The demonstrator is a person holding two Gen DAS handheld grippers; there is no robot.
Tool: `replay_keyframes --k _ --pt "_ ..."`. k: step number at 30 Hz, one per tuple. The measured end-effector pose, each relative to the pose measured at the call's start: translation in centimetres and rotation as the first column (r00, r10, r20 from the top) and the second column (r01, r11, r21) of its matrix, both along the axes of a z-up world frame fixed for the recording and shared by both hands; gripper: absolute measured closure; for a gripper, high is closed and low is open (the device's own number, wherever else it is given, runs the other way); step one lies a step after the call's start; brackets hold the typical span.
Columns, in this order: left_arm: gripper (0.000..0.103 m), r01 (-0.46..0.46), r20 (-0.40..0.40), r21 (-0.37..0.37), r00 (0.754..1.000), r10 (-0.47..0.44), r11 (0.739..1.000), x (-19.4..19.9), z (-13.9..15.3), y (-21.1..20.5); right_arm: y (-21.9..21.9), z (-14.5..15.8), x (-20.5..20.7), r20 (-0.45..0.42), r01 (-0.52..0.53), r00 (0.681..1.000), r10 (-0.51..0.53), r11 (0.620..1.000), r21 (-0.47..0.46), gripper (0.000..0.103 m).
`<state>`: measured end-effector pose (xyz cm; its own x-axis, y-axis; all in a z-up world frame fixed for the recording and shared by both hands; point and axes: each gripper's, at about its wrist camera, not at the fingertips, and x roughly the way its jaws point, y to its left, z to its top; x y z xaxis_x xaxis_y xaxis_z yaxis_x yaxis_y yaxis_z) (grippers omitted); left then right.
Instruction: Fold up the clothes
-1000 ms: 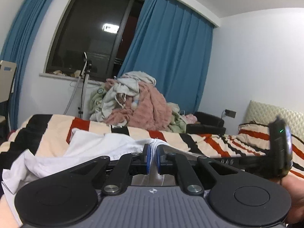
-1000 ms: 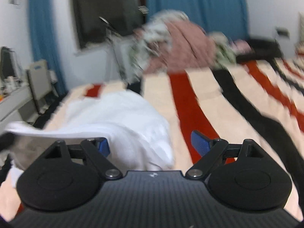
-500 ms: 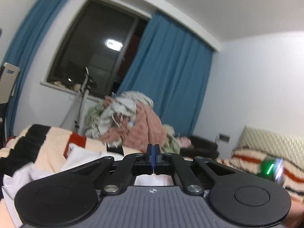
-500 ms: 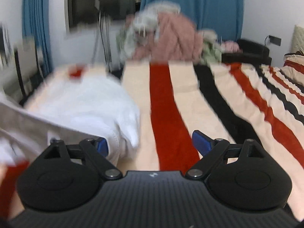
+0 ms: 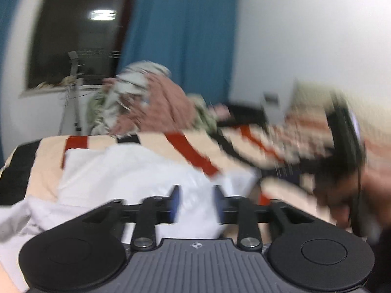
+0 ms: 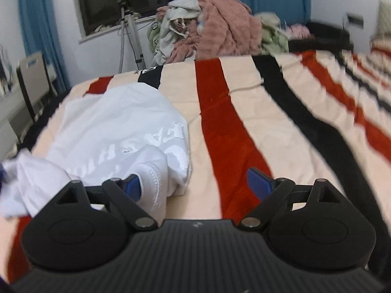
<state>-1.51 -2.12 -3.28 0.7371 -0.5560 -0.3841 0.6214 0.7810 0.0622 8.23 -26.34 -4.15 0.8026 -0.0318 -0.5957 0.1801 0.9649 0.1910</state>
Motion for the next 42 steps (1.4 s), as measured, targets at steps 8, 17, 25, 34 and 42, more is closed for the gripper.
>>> replay_keyframes --k 8,17,25,34,42 --pt "0.066 -0.249 0.241 0.41 0.957 0.159 0.878 0.3 -7.7 -6.0 -2.2 -0.9 0.0 -0.02 0.077 0.997 -0.075 0.986 0.147 0.015" --pt "0.093 -0.396 0.265 -0.086 0.876 0.404 0.914 -0.2 -0.9 0.0 -1.5 -3.1 1.3 -0.115 0.041 0.993 -0.025 0.99 0.134 0.015" --pt "0.094 -0.428 0.197 -0.232 0.859 0.473 0.873 -0.1 0.9 2.7 -0.4 -1.7 -0.3 -0.019 0.063 0.998 -0.063 0.998 0.017 0.015" --pt "0.078 -0.495 0.078 -0.173 0.855 0.513 0.852 1.8 0.1 3.7 2.9 1.3 -2.9 0.332 0.182 0.939 -0.086 0.945 -0.272 0.015" --pt "0.054 -0.549 -0.026 -0.025 0.836 0.548 0.836 4.2 -2.5 3.6 3.8 0.6 -3.0 0.364 0.215 0.926 -0.102 0.934 -0.284 0.015"
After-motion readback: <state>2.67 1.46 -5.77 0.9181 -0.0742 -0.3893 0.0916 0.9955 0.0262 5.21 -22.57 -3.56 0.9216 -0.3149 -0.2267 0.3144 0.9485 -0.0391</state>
